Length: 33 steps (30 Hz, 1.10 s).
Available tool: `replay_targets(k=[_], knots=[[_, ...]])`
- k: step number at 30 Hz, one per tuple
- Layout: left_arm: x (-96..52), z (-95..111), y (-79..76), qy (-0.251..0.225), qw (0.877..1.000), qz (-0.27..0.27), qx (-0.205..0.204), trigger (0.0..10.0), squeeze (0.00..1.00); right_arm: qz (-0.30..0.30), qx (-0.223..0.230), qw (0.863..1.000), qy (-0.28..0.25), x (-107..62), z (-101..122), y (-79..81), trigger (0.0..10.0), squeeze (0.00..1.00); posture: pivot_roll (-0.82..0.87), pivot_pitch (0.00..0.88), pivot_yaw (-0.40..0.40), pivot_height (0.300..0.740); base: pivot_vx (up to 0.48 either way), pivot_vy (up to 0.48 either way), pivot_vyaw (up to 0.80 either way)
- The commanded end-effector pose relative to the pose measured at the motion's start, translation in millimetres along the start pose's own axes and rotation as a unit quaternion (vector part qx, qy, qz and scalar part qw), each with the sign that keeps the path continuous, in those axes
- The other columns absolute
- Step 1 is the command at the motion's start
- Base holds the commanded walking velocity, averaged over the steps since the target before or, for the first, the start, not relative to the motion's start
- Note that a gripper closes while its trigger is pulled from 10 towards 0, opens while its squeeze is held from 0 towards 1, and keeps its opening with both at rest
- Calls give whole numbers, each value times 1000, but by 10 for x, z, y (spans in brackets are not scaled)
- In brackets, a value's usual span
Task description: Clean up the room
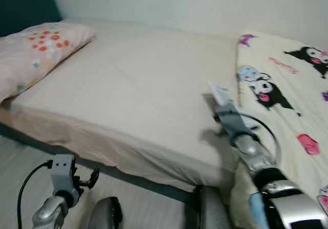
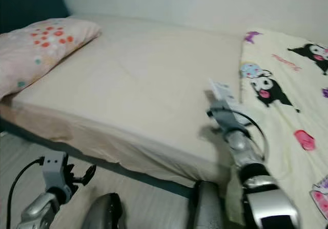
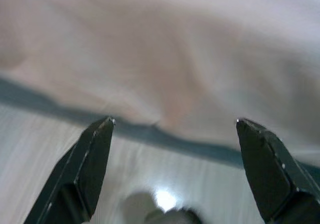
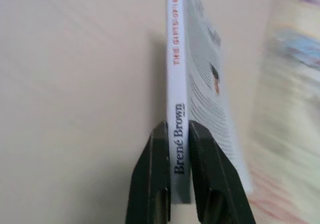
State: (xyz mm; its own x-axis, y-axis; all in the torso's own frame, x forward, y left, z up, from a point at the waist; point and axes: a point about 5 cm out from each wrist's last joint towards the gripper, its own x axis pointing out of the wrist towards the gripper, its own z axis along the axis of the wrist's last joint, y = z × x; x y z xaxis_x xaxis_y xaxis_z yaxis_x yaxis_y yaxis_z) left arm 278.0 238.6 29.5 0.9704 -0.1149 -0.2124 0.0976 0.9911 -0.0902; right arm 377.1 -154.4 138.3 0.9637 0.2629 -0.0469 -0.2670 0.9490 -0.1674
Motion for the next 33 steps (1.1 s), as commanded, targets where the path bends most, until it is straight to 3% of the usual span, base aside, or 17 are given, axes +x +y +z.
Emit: replay_targets(k=[1, 3, 4, 6, 7, 9, 10, 13, 16, 26, 29, 33], knots=[[3, -86, -59, 11, 1000, 1, -13, 10000, 0, 90, 29, 993, -75, 31, 291, 294, 0, 0, -33, 85, -14, 510, 0, 0, 0], [39, -70, -89, 9, 1000, 0, -16, 10000, 0, 118, 33, 989, -83, 19, 318, 424, 0, 0, -35, 81, -15, 510, 0, 0, 0], [68, -57, -116, 7, 1000, 0, -19, 10000, 0, 125, 28, 989, -77, 14, 279, 474, 1333, 0, -44, 50, -25, 510, 0, 0, 0], [114, -33, -160, 2, 1000, 0, -27, 10000, 0, 122, 38, 990, -59, 10, 179, 514, 1725, 0, -51, 31, -31, 510, 0, 0, 0], [142, -15, -186, -2, 999, 0, -33, 10000, 0, 114, 60, 991, -40, 6, 81, 509, 3255, 0, -53, 18, -35, 510, 0, 0, 0], [160, -4, -203, -4, 999, 1, -38, 10000, 0, 108, 77, 991, -26, 4, 16, 500, 3255, 0, -53, 12, -36, 510, 0, 0, 0], [182, 19, -223, -9, 999, 0, -41, 10000, 0, 91, 101, 991, -8, -6, -70, 462, 10000, 0, -56, 0, -38, 514, 0, 0, 0], [222, 67, -249, -18, 999, -1, -45, 10000, 0, 76, 133, 988, 1, -30, -143, 399, 10000, 0, -59, 0, -43, 523, 0, 0, 0], [297, 246, -190, -50, 997, 13, -51, 10000, 0, 76, 160, 984, -8, -129, -167, 319, 10000, 0, -70, 0, -48, 543, 0, 0, 0], [416, 694, 13, -122, 988, 54, -77, 10000, 0, 101, 121, 988, 2, -126, -154, 328, 10000, 0, -78, 0, -57, 583, 0, 0, 0], [442, 719, -6, -124, 988, 54, -74, 10000, 0, 108, 111, 988, 14, -129, -187, 355, 10000, 0, -74, 0, -62, 598, 0, 0, 0], [410, 535, -10, -88, 991, 69, -79, 10000, 0, 116, 98, 988, 39, -160, -292, 403, 10000, 0, -80, 0, -67, 623, 0, 0, 0]])
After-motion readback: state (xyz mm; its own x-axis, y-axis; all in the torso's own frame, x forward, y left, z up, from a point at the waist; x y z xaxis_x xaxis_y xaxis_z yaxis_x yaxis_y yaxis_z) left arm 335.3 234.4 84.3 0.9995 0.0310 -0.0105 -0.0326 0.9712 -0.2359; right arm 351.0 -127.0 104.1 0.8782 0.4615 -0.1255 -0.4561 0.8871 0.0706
